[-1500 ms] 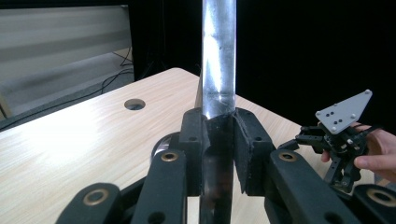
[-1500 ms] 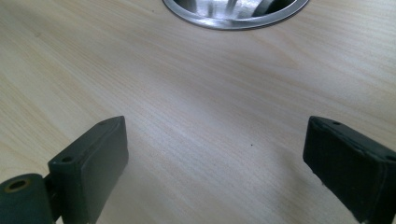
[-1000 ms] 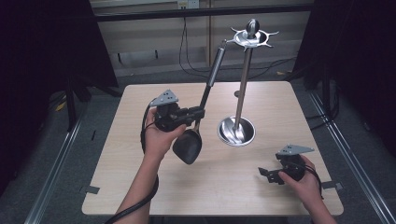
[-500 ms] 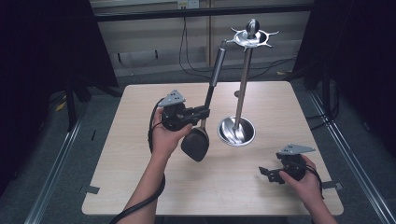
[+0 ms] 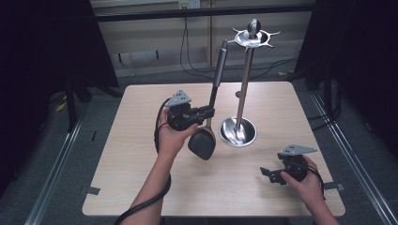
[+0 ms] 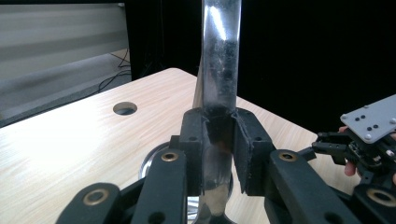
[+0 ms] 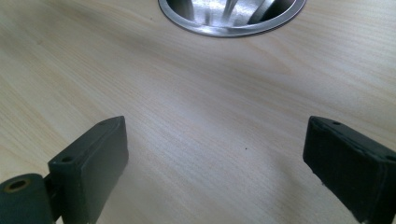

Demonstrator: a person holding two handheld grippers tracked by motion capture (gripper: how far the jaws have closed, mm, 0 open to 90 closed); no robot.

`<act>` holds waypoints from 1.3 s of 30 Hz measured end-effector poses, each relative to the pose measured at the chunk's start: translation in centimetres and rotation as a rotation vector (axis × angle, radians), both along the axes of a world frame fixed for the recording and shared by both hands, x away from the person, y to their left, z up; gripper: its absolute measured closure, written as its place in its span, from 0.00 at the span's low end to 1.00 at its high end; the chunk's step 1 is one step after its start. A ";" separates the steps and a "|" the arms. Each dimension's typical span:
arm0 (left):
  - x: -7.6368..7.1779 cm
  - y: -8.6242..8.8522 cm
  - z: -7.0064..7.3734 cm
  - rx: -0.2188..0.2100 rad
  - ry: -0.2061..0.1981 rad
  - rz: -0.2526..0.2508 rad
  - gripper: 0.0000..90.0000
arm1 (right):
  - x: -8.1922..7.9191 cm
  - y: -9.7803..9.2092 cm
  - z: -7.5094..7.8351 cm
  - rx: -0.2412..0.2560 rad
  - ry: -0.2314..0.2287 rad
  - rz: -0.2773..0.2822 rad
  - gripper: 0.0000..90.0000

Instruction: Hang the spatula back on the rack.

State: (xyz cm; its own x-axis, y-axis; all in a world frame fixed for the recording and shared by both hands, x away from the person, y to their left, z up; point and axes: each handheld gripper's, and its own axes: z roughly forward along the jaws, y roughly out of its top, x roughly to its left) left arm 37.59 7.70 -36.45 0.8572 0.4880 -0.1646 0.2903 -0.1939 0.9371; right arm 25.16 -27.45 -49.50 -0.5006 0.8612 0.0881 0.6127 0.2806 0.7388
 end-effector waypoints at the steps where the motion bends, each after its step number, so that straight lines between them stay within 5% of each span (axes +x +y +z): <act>1: 0.1 -0.2 -0.1 -0.007 0.000 0.000 0.83 | 0.0 0.0 0.0 0.000 -0.001 -0.002 0.07; 30: 1.2 -1.5 -0.6 -0.051 -0.003 -0.027 0.79 | 0.1 -0.2 -0.1 0.000 0.009 0.005 0.07; 39: 1.0 -1.0 -0.7 -0.030 -0.004 -0.015 0.74 | 0.0 -0.3 0.0 -0.002 0.011 0.005 0.07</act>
